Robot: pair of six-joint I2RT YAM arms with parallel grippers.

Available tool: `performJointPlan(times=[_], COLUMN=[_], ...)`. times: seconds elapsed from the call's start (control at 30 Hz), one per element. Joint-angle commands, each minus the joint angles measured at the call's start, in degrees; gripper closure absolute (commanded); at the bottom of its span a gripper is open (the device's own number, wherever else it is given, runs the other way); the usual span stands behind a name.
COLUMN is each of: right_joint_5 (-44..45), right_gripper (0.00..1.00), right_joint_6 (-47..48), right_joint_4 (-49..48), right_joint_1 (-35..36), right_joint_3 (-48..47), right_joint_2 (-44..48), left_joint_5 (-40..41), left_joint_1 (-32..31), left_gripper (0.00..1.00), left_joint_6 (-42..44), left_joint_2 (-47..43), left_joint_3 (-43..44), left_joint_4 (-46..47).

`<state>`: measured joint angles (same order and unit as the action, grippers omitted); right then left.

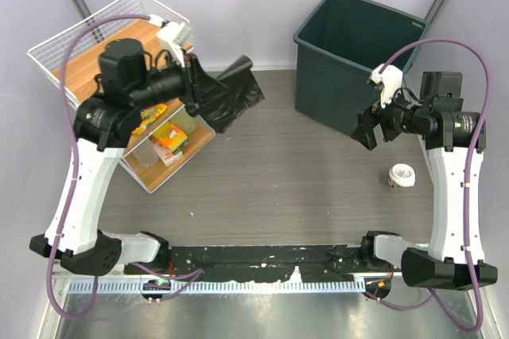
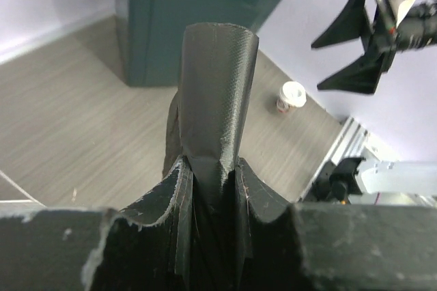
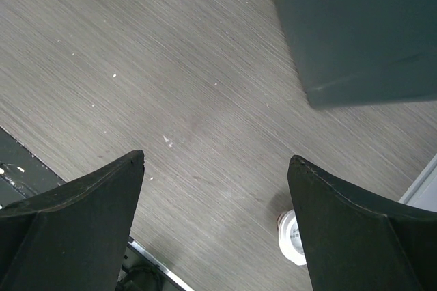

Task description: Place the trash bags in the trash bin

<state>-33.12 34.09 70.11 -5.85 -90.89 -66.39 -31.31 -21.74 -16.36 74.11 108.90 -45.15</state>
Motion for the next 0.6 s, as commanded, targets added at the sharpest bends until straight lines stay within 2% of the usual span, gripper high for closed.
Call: performJointPlan(times=[0.0, 0.2, 0.37, 0.57], right_joint_5=[-0.5, -2.4, -3.0, 0.5], right_gripper=[0.1, 0.1, 0.09, 0.09], right_joint_6=[-2.2, -1.4, -0.6, -2.3], right_joint_4=[-1.0, 0.7, 0.2, -1.2], right_joint_1=[1.5, 3.5, 4.6, 4.6], right_joint_3=[-3.1, -2.2, 2.0, 2.8], right_joint_2=[-0.1, -0.2, 0.2, -0.8], left_joint_5=[4.2, 6.9, 3.5, -0.5], left_joint_1=[-6.6, -14.0, -16.9, -23.3], left_gripper=[1.0, 1.0, 1.0, 1.0], left_joint_6=[4.4, 8.3, 8.5, 6.3], left_joint_2=[0.9, 1.6, 1.2, 6.9], left_joint_3=[-3.3, -12.8, -22.4, -27.6], left_joint_4=[-0.3, 2.2, 10.3, 18.7])
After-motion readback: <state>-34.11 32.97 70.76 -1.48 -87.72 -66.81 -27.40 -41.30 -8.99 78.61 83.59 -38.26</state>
